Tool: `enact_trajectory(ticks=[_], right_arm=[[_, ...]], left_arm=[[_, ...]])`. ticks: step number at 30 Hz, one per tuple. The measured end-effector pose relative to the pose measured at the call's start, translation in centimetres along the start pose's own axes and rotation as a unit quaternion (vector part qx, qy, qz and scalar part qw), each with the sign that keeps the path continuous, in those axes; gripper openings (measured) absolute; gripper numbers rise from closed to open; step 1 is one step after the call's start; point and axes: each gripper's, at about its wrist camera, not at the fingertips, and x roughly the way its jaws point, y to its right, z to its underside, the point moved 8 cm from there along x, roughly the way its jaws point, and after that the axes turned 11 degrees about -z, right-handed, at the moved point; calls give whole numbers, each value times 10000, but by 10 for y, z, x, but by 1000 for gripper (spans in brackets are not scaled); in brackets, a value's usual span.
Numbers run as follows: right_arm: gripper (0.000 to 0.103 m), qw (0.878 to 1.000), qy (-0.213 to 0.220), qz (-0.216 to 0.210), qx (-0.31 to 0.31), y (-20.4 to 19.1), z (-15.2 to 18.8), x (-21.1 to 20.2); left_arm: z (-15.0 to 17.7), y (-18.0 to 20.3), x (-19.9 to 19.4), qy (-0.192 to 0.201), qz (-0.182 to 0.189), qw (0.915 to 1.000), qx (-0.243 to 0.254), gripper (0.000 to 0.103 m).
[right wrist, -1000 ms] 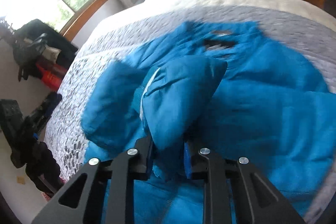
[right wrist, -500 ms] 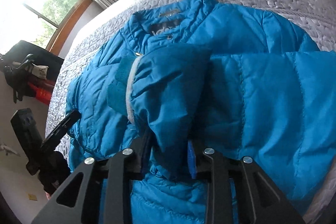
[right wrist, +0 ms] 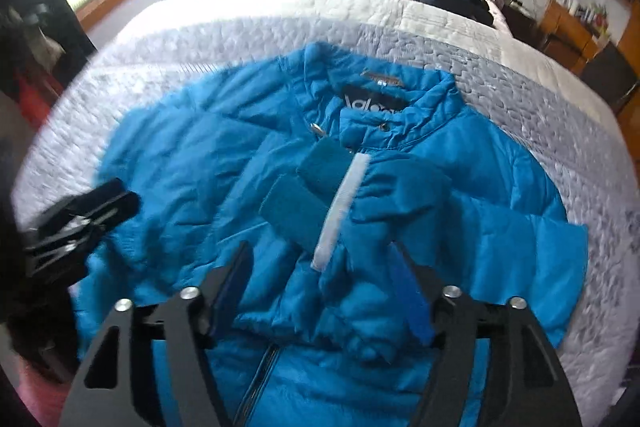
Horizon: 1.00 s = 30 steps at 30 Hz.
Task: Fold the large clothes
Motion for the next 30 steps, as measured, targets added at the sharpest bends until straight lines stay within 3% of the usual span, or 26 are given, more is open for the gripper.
enact_trajectory(ticks=[3,5,6,10,14,17,24,27,30], right_arm=[[73,9982,-136,567,-141,6,2,19],[57,9973,-118,712,-97,16,4,23],[45,9974,-89,721,-29,21,5,23],[31,9979,182,-23,622,46,9,0],[28,9878,556,-719,1263,74,20,-35],[27,9811,702,-869,1581,97,32,-52],[27,9696,599,-472,2325,168,77,-64],[28,9708,893,-324,2204,173,79,-83],[29,9737,1147,-435,1922,161,64,-97]], left_arm=[[2,0,3,10,-26,10000,59,56],[3,0,3,27,-44,9999,102,57],[3,0,3,32,-46,9999,112,57],[4,0,5,32,-61,9999,124,57],[4,2,7,50,-109,9998,169,57],[5,2,8,55,-120,9998,176,57],[4,0,7,35,-151,9998,156,57],[-2,3,-9,208,-167,9996,137,58],[-5,17,-24,442,-121,9984,333,63]])
